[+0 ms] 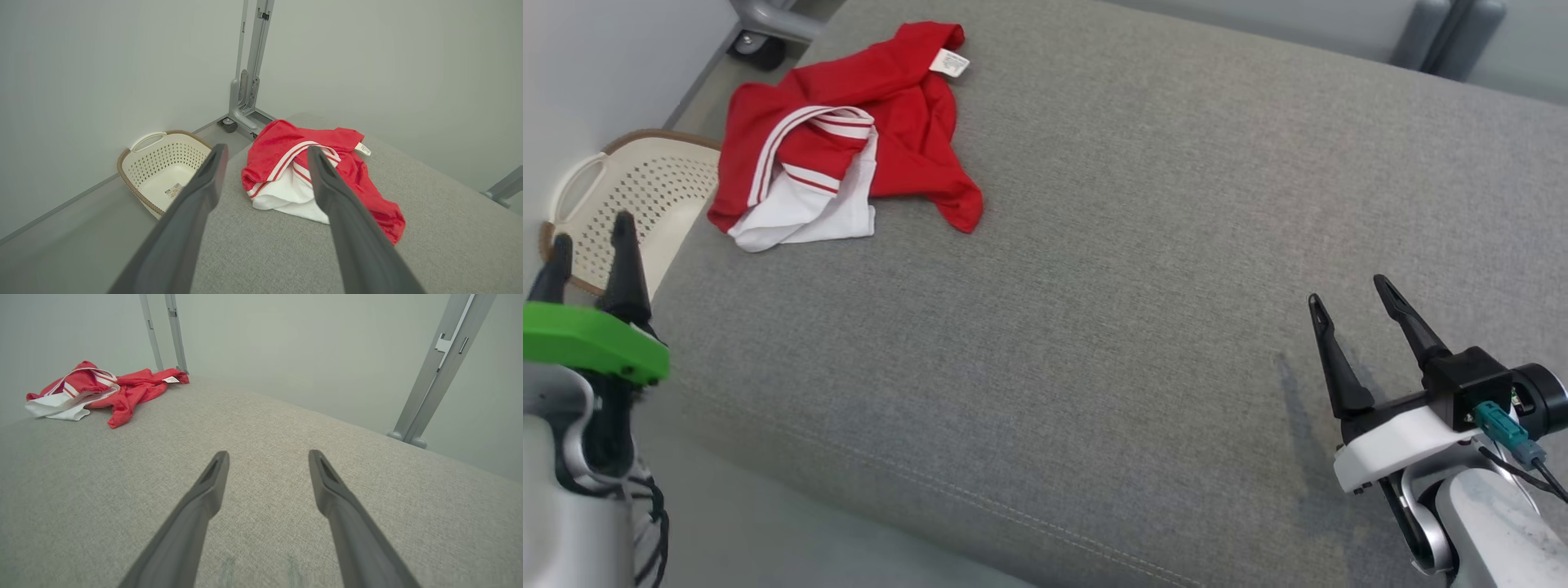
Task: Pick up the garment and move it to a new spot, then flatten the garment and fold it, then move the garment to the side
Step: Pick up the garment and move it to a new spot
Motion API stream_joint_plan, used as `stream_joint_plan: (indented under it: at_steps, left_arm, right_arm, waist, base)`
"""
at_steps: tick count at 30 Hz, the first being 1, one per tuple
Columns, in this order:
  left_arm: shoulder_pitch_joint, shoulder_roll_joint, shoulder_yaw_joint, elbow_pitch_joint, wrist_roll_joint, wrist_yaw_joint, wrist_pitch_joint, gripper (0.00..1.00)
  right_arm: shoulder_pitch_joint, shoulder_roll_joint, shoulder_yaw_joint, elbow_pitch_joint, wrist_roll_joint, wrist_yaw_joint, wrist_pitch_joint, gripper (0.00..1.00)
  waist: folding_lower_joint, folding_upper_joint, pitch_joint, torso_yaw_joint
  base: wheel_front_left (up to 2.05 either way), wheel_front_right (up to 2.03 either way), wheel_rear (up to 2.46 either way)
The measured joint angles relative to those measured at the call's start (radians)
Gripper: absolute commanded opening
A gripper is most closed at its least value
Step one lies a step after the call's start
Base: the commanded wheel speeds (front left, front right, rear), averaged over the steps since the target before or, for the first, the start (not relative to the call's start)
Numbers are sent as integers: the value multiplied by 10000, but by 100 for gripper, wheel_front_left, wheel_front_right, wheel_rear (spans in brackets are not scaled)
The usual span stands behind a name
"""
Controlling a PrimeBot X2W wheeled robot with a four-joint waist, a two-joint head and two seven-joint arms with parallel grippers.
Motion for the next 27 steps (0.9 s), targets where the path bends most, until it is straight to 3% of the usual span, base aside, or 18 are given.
stream_joint_plan:
  at_steps: [3, 10, 17, 27]
  left_arm:
    - [-783, 77, 362, 337, -585, 19, 663, 100]
    - [-1851, 84, 1377, 1298, -2088, 558, 2107, 100]
    - [-2451, 401, 1873, 1919, -2309, 888, 2631, 100]
    - [-3487, -226, 2044, 2963, -2713, 1045, 2606, 100]
  right_arm:
    - [-57, -63, 33, -128, -17, 6, 61, 100]
    - [-495, -330, 46, -485, -123, 178, 224, 100]
    - [-1200, -706, -242, -1012, -326, 209, 314, 100]
    - [-1490, -1632, -1043, -1879, -525, 167, 606, 100]
  waist:
    - [0, 0, 344, -275]
    - [0, 0, 1198, -962]
    - [0, 0, 2136, -1593]
    - [0, 0, 3747, -2116]
  base:
    - [0, 0, 0]
    - [0, 0, 0]
    - [0, 0, 0]
    - [0, 0, 0]
